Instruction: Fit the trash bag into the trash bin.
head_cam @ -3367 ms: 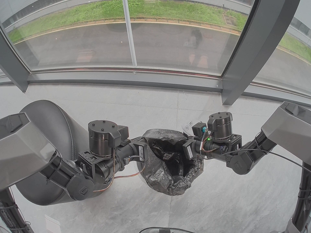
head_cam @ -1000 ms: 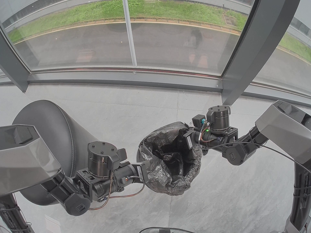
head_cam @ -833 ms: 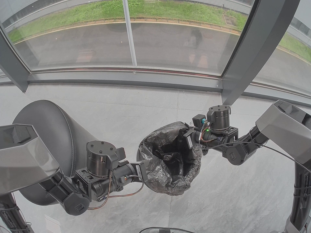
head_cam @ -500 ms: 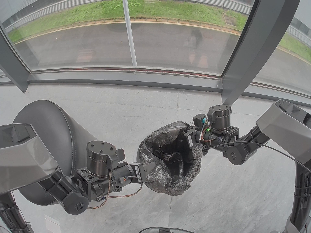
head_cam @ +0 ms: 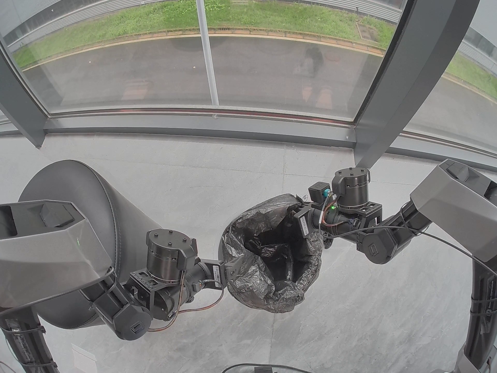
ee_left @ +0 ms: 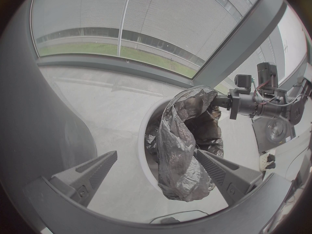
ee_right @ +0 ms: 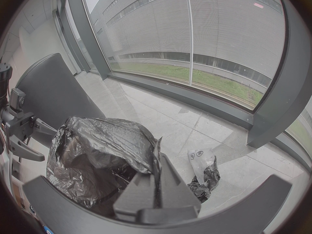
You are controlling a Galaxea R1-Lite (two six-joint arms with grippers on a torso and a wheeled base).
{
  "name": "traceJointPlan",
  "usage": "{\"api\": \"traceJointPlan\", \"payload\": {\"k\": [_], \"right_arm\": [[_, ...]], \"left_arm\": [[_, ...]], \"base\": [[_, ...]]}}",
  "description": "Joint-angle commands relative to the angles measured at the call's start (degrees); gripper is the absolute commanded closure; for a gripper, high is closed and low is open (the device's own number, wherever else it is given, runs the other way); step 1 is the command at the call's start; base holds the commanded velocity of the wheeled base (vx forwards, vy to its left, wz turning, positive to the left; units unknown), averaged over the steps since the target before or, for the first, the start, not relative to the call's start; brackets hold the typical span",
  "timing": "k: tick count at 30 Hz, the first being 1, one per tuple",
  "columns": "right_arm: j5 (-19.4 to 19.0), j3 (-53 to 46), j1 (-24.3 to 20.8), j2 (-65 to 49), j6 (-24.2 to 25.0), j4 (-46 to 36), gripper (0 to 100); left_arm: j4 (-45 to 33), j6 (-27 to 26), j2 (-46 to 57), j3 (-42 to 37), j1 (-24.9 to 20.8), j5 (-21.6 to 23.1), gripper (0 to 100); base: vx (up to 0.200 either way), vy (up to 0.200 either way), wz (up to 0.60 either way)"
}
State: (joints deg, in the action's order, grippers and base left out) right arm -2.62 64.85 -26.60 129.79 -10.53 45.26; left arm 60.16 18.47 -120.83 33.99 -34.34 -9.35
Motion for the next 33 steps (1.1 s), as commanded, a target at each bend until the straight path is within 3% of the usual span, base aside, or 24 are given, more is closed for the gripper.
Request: {"api": "traceJointPlan", "payload": {"k": [1, 5, 10, 21, 31, 33], "right_arm": [[0.0, 0.0, 0.0, 0.2, 0.0, 0.0, 100], [0.0, 0.0, 0.1, 0.4, 0.0, 0.1, 100], [0.0, -0.2, 0.1, 0.7, 0.1, 1.7, 100], [0.0, -1.0, 0.1, 0.7, 0.1, 3.1, 100], [0.0, -0.9, 0.1, 1.2, 0.1, 3.2, 100], [0.0, -1.0, 0.1, 1.2, 0.1, 3.2, 100]], "left_arm": [[0.7, -2.0, -2.8, 1.1, 0.5, -1.3, 0], [1.1, -6.7, -4.1, 2.3, 0.9, -5.5, 0], [1.0, -7.7, -5.1, 4.0, 0.9, -6.6, 0], [3.0, -14.3, -5.0, 4.7, 0.6, -15.3, 0], [6.8, -17.8, -6.3, 4.7, 0.4, -18.9, 0], [8.8, -20.5, -7.4, 4.2, 0.4, -19.1, 0]], "base": [[0.000, 0.000, 0.00], [0.000, 0.000, 0.00], [0.000, 0.000, 0.00], [0.000, 0.000, 0.00], [0.000, 0.000, 0.00], [0.000, 0.000, 0.00]]}}
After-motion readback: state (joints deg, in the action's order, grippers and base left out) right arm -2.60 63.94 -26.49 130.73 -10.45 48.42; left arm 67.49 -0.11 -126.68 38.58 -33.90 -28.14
